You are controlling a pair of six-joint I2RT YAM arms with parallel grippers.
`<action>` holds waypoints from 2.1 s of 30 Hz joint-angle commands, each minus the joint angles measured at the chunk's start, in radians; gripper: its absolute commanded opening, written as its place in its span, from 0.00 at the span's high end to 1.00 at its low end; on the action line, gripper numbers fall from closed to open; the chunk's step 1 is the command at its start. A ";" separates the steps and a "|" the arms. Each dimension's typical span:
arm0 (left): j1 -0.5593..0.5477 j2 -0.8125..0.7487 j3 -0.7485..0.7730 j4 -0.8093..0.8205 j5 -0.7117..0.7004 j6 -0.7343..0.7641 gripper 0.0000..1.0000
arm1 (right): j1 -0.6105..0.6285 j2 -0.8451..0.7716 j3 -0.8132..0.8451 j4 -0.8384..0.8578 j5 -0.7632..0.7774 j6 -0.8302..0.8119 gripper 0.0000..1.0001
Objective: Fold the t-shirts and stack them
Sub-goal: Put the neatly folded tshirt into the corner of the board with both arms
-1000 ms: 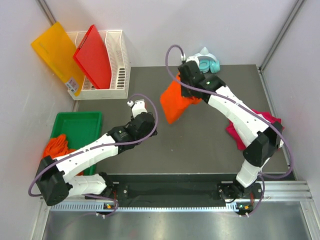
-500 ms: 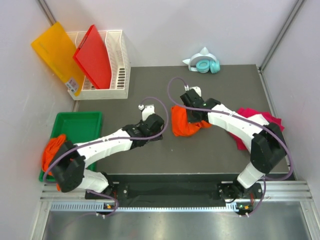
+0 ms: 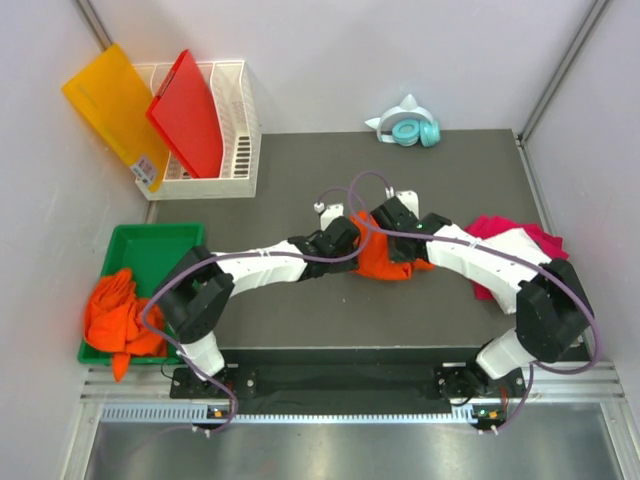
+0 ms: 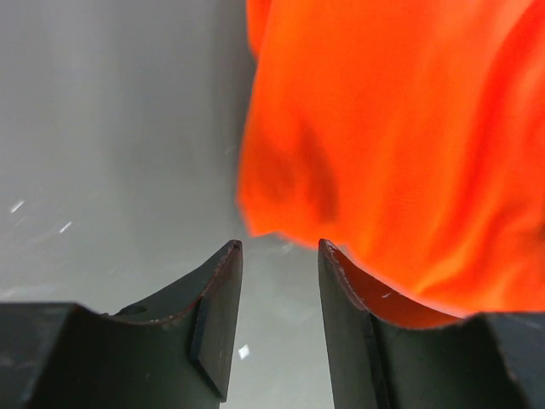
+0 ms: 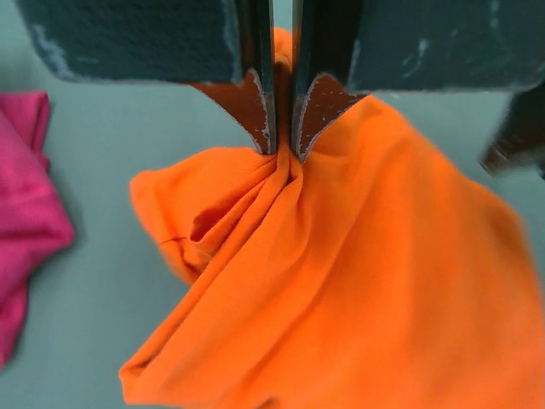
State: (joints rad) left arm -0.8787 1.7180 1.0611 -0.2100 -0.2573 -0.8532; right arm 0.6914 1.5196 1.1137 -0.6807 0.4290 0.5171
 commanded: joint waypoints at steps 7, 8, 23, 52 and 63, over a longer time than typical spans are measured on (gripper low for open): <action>0.000 0.104 0.171 0.027 -0.080 0.077 0.40 | 0.014 -0.125 -0.172 -0.011 0.016 0.103 1.00; 0.000 0.104 0.175 0.035 -0.095 0.097 0.38 | 0.016 -0.133 -0.178 -0.010 0.013 0.104 1.00; 0.035 0.270 0.220 0.132 0.094 0.097 0.36 | 0.014 -0.185 -0.218 0.000 0.019 0.115 1.00; 0.043 0.143 0.140 -0.003 0.032 0.121 1.00 | -0.026 -0.161 -0.174 0.010 0.047 0.109 1.00; 0.145 -0.077 0.215 -0.173 -0.141 0.249 1.00 | -0.066 -0.059 0.041 0.047 0.050 0.020 1.00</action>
State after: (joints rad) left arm -0.7811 1.7172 1.2427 -0.2962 -0.2672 -0.6910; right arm 0.6495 1.4200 1.0718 -0.6472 0.4381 0.5896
